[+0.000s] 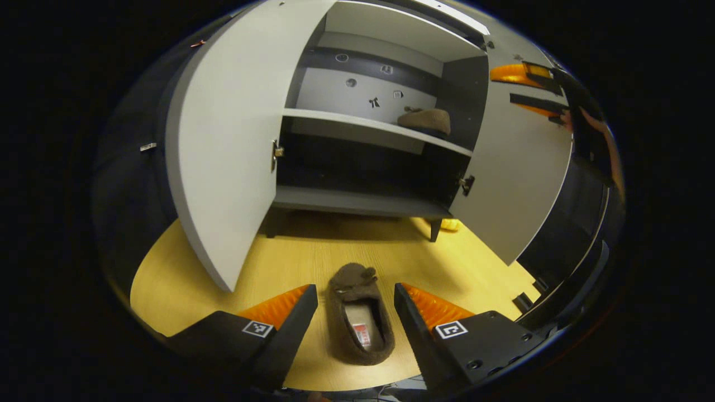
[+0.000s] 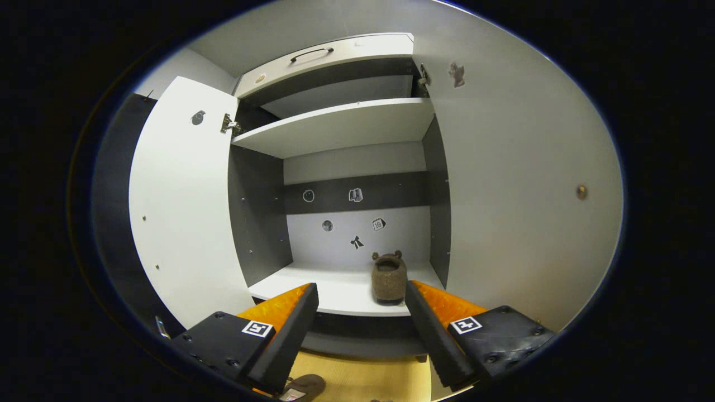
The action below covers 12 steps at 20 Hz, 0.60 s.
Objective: Grab one shoe with the right hand and put it into the shoe cabinet, grab the other shoe with the left hand and put it into the shoe cabinet; then close the right door with the right hand and the left door with the left hand.
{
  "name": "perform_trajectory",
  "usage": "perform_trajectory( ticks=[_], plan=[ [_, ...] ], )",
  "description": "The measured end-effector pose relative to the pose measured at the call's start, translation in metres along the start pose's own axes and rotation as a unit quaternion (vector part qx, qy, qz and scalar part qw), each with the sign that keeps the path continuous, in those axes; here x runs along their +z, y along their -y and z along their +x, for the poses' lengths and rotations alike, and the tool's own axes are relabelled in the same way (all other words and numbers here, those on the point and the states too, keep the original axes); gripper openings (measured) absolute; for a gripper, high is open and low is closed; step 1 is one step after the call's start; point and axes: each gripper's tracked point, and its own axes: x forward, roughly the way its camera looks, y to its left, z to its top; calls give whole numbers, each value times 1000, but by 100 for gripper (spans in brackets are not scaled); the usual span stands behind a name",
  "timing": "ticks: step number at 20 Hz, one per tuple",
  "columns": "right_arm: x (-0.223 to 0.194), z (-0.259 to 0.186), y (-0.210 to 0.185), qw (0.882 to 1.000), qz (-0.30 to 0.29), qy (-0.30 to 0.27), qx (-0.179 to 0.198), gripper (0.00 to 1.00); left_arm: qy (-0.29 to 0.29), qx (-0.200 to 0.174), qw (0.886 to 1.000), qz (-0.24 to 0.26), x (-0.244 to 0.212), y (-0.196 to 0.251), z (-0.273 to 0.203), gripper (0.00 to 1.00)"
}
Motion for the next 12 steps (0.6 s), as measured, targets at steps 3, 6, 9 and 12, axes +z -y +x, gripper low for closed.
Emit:
perform_trajectory(
  ticks=[3,6,9,12],
  plan=[
    [-11,-21,-2,1000,-5,-11,-1,99,-32,-1,999,-2,-27,-7,32,81],
    [-15,-33,-4,1000,-8,-13,5,99,-58,7,998,-16,-53,-20,60,75],
    [-28,-41,1,999,-20,-36,1,99,-83,28,996,-9,-75,-38,80,70],
    [-36,-46,6,998,-26,-50,-4,99,-94,11,995,-17,-85,-36,93,65]
  ],
)
